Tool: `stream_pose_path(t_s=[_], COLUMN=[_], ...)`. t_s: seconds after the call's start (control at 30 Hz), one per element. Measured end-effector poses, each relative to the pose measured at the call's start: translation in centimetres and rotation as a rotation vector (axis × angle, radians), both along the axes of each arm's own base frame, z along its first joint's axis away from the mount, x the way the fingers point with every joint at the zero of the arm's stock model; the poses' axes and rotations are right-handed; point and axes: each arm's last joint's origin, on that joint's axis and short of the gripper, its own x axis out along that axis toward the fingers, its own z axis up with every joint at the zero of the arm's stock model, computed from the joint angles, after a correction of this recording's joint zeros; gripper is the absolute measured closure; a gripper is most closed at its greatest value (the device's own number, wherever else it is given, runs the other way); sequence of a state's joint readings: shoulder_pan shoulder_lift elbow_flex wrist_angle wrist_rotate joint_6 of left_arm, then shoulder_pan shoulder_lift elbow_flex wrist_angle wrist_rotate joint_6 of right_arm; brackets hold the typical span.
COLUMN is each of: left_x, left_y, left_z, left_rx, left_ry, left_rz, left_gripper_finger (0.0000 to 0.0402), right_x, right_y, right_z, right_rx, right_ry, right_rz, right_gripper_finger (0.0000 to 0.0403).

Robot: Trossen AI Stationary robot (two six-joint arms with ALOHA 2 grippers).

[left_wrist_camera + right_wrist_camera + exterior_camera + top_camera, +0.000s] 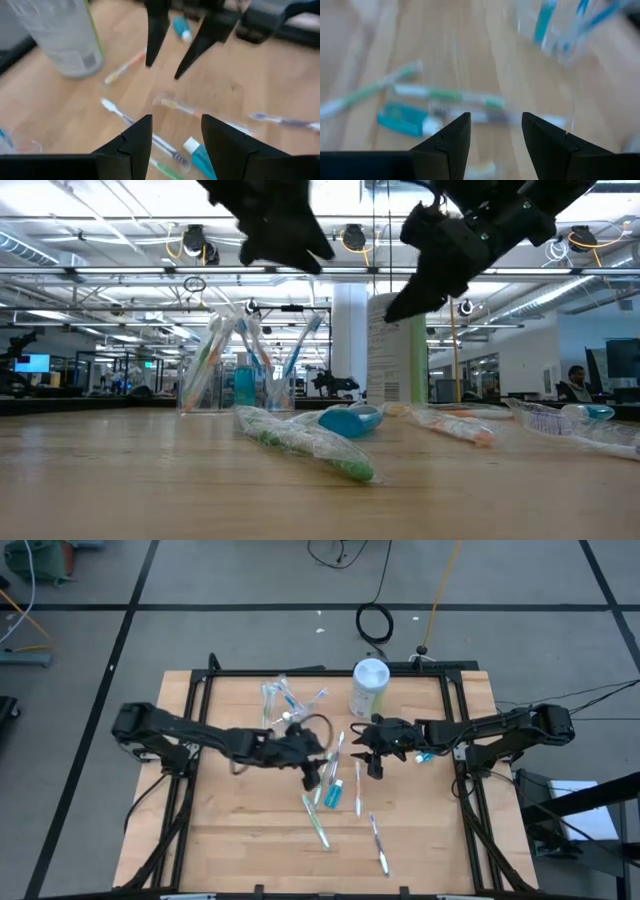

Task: Pick & Place toothbrushing station
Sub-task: Put the mouthwash into the transparent organizer

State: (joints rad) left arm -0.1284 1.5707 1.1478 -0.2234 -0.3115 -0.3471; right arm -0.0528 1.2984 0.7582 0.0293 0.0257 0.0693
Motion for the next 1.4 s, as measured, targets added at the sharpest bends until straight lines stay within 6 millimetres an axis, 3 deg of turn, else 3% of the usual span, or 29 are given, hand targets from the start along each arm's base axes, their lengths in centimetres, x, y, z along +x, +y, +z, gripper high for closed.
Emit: stream_pose_path(t_s=[0.27,0.43,0.6,1.03,1.4], left_x=[4.4,6.1,6.6,7.7,7.7], left_y=[-0.9,-1.1,-1.4,-3.0,-2.9], left_z=[-3.8,-6.1,-8.8,-13.4,-14.3], left_rx=[-0.141,-0.196,-0.252,-0.272,-0.217], left_ry=[0.106,0.133,0.192,0.226,0.27], left_rz=[-0.009,0.038,0.103,0.118,0.062], left_gripper_finger=[0.0225,0.0225,0.0225,0.0225,0.0239], right_x=[-2.0,-2.6,-2.5,-2.3,-2.3], right_y=[0.1,0.1,0.1,0.1,0.1], right_z=[-2.1,-2.6,-2.6,-2.4,-2.4], right_rx=[0.033,0.073,0.071,0.068,0.068], right_ry=[0.3,0.373,0.366,0.337,0.334], right_rz=[-0.015,-0.052,-0.05,-0.047,-0.047], right_gripper_finger=[0.0232,0.0232,0.0232,0.0232,0.0232])
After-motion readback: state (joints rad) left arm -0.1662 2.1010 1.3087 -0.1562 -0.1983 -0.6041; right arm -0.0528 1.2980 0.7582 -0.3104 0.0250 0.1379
